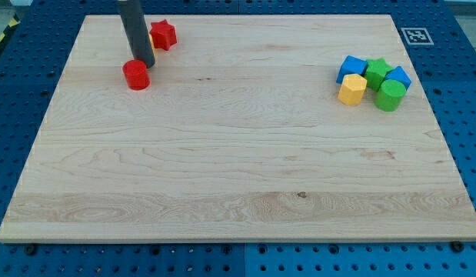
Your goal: Push the red blocks along with the heart towards the center left
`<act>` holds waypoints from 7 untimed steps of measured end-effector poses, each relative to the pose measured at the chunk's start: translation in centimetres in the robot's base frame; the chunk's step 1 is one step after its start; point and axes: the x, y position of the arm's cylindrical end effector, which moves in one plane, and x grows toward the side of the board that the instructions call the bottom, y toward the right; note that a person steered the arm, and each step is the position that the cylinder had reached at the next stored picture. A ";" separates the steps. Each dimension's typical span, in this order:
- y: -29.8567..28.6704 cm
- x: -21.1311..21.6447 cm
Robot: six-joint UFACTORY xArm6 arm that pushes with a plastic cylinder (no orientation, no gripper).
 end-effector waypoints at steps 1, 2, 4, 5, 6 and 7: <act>0.1 1.0; -0.5 2.0; -0.7 2.0; 0.8 2.1; 0.9 3.9; 1.3 5.9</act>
